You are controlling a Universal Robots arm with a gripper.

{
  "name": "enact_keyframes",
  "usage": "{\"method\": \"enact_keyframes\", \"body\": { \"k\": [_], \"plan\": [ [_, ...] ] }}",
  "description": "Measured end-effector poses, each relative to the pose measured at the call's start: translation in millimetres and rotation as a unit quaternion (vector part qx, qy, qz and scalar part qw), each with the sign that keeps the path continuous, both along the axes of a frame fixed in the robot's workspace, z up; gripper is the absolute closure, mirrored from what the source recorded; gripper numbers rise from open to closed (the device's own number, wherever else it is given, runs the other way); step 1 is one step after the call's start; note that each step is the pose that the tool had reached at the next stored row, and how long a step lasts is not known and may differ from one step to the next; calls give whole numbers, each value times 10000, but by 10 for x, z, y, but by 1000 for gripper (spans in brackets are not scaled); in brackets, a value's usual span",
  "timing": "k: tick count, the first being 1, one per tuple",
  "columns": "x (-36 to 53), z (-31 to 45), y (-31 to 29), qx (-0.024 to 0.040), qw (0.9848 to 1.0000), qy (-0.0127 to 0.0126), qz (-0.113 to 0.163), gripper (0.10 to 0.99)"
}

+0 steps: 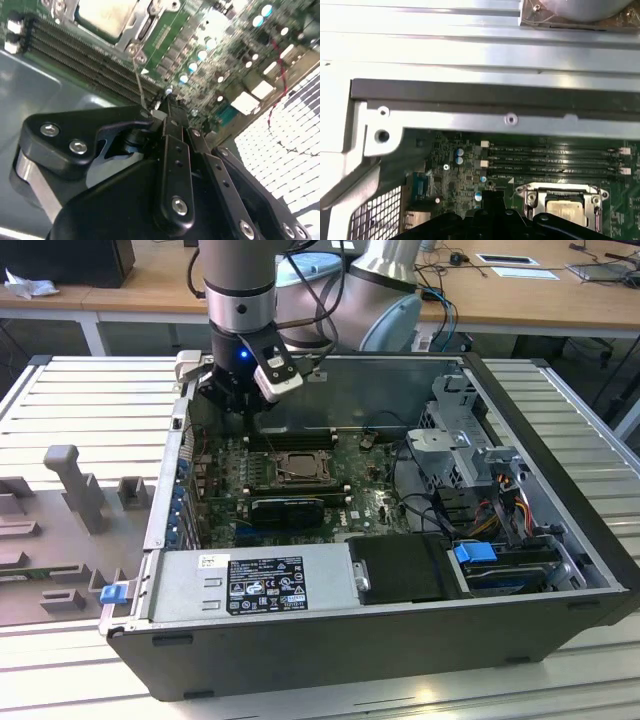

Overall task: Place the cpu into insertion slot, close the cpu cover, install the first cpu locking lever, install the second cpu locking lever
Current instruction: 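Install the first cpu locking lever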

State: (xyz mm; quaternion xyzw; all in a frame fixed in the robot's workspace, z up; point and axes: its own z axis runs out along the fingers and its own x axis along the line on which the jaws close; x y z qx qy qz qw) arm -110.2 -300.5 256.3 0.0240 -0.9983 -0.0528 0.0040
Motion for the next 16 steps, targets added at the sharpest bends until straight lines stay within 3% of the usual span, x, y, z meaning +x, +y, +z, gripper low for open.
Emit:
{"method": "enact_keyframes", "body": {
  "k": [7,16],
  "plan": [
    [146,-9,28,-9,10000,1,13,980],
    [241,-10,28,-9,10000,0,14,980]
  ]
}}
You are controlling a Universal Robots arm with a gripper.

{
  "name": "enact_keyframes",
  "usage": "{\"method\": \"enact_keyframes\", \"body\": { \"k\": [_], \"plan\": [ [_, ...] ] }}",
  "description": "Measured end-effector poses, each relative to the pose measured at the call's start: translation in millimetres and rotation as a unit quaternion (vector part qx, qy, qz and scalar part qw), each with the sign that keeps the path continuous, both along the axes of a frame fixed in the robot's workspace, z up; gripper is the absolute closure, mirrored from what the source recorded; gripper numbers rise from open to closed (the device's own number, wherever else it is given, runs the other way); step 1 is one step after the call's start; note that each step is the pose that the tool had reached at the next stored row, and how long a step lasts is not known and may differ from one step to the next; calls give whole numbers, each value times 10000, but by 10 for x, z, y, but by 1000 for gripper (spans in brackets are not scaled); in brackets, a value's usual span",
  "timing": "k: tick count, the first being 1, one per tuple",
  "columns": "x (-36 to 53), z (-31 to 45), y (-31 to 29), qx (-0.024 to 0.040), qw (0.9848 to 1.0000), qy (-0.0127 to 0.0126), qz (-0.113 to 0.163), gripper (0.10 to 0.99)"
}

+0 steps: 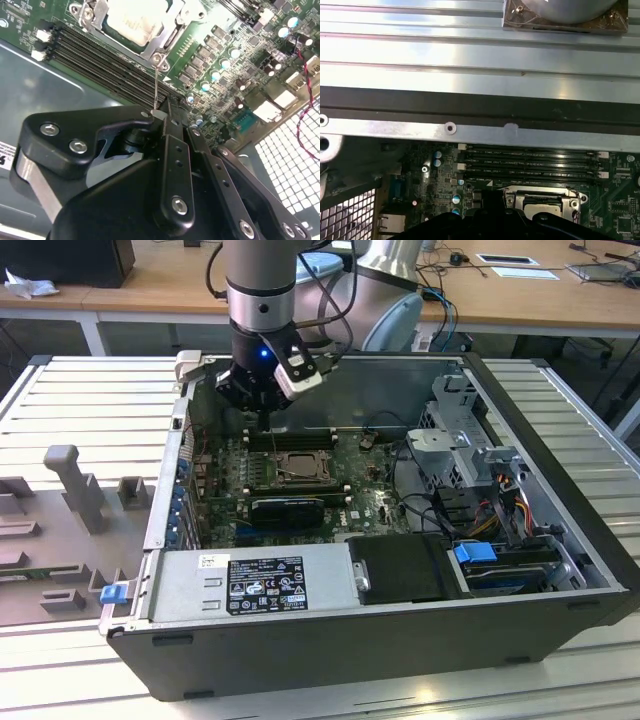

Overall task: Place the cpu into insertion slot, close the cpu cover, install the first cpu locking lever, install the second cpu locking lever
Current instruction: 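Install the first cpu locking lever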

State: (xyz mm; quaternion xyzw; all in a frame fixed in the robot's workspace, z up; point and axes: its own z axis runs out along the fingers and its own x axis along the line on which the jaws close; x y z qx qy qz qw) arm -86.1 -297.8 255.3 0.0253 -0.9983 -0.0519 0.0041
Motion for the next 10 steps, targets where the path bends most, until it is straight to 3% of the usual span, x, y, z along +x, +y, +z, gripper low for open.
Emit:
{"method": "enact_keyframes", "body": {
  "k": [10],
  "plan": [
    [90,-1,0,0,10000,0,1,980]
  ]
}}
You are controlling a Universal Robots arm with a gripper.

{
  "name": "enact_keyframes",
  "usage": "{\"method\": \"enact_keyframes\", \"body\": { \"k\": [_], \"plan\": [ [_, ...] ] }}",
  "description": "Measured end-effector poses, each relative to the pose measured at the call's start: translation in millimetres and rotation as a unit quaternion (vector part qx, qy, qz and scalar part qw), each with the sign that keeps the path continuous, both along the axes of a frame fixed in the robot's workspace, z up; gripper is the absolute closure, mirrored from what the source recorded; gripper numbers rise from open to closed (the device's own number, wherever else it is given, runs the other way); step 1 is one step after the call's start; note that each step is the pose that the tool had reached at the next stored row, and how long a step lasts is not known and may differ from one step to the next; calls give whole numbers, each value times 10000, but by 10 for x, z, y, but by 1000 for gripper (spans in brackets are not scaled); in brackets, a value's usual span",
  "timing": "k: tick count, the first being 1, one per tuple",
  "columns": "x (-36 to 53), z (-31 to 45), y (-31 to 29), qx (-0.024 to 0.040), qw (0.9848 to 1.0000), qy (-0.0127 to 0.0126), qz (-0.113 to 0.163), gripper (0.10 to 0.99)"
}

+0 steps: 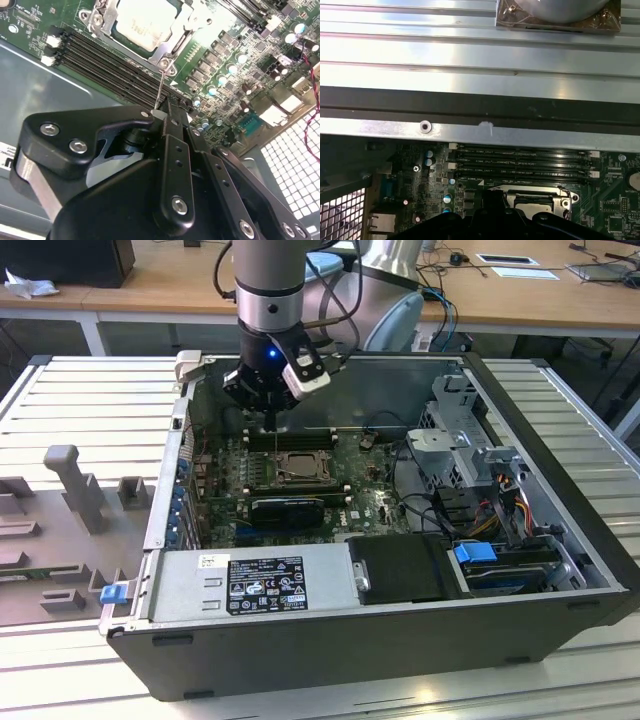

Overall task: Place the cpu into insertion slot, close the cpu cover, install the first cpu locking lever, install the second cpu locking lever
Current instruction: 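Install the first cpu locking lever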

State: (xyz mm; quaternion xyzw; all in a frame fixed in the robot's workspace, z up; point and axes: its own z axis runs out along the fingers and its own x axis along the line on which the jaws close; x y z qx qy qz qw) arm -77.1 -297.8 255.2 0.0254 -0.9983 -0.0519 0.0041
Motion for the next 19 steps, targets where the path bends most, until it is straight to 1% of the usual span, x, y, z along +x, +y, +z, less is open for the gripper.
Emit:
{"method": "enact_keyframes", "body": {
  "k": [9,13,17,18,19],
  "plan": [
    [58,-3,0,0,10000,0,0,980],
    [121,-7,0,0,10000,0,0,980],
    [144,-22,-4,0,10000,-1,-1,980],
    [144,-24,-6,0,10000,-8,-1,980],
    [144,-29,-15,15,10000,-33,0,980]
  ]
}}
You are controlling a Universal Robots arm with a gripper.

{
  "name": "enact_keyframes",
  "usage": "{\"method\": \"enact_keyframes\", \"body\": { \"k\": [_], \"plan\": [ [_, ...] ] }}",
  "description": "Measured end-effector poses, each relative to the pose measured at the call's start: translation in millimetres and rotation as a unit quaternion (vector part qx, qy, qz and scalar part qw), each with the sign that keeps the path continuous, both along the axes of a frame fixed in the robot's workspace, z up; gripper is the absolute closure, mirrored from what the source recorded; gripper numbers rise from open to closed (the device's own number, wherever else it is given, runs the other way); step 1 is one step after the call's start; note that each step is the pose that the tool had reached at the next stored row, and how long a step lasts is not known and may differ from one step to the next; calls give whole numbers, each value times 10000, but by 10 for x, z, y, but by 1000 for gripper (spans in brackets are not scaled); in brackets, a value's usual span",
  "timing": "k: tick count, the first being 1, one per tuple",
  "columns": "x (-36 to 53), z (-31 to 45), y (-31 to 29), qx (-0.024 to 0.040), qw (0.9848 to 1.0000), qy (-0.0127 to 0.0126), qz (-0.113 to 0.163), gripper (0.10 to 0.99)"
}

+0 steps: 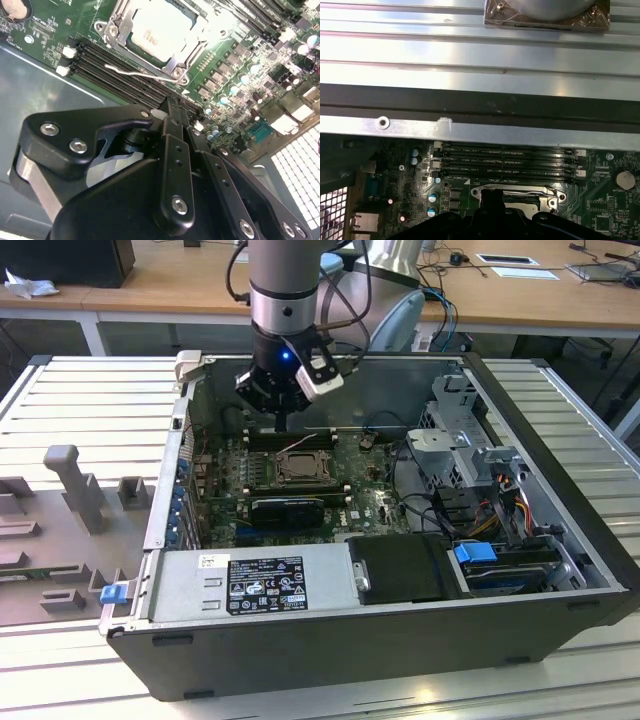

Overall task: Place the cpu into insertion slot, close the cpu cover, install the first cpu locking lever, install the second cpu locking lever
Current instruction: 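Install the first cpu locking lever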

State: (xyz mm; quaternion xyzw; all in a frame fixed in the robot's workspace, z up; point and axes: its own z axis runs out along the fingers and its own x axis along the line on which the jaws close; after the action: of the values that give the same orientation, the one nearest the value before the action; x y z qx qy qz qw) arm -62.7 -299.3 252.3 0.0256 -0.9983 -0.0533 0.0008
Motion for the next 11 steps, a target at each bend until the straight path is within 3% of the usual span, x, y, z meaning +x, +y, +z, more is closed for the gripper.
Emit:
{"method": "enact_keyframes", "body": {
  "k": [1,3,11],
  "plan": [
    [0,-1,-5,58,10000,-8,0,980],
    [0,-3,-24,274,9996,-23,-1,980],
    [100,-173,-31,281,9996,-24,3,980]
  ]
}}
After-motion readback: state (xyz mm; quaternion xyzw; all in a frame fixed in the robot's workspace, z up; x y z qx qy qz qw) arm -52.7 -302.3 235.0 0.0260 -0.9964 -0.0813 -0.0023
